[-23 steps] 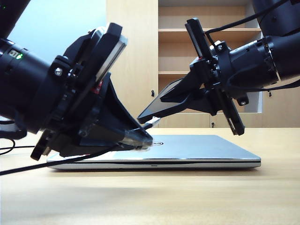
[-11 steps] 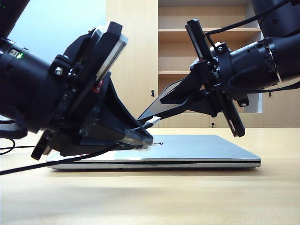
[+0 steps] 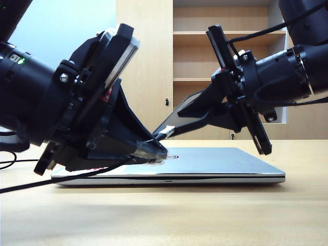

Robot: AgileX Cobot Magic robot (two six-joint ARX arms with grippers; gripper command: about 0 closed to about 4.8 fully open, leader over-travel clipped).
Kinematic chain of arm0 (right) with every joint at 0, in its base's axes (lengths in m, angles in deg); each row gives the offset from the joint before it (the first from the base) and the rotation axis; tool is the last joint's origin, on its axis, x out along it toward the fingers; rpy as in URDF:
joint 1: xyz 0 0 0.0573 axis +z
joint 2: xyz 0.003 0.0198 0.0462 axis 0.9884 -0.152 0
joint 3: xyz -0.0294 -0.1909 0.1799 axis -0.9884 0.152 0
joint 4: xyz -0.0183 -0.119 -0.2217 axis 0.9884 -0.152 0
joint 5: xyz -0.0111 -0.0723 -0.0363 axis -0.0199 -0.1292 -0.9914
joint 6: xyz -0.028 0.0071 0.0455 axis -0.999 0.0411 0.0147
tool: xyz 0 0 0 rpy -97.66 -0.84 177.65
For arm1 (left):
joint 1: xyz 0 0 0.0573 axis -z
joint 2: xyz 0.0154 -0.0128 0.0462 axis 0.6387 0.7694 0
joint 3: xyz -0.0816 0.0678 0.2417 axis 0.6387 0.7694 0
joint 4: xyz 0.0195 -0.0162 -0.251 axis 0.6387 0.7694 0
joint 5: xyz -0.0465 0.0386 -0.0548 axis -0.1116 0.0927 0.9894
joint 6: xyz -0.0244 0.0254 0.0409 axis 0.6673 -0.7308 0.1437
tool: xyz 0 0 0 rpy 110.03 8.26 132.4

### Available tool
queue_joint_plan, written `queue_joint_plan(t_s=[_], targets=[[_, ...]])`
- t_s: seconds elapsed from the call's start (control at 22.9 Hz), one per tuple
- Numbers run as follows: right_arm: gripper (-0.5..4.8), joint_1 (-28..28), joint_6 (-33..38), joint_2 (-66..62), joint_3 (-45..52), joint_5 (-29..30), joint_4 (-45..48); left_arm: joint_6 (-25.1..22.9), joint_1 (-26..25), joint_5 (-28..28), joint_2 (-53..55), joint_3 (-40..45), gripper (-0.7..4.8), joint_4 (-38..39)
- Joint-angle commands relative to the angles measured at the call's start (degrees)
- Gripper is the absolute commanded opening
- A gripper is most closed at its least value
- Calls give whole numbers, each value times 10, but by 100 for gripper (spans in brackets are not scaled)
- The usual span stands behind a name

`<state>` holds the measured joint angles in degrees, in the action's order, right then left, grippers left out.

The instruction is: Pick up the charging cable and the phone, plug the charging cable into the charging port on the phone, and finally place them back on the table.

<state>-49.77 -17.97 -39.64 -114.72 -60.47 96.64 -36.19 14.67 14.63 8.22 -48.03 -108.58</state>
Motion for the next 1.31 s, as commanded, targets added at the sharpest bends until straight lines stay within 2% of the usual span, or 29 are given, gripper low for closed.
queue_joint_plan(t_s=[0.04, 1.31], targets=[[-6, 0, 1, 4, -5, -14, 39, 0, 1, 0, -1, -1, -6, -8], [-6, 1, 16, 4, -4, 32, 34, 0, 1, 0, -1, -1, -6, -9]])
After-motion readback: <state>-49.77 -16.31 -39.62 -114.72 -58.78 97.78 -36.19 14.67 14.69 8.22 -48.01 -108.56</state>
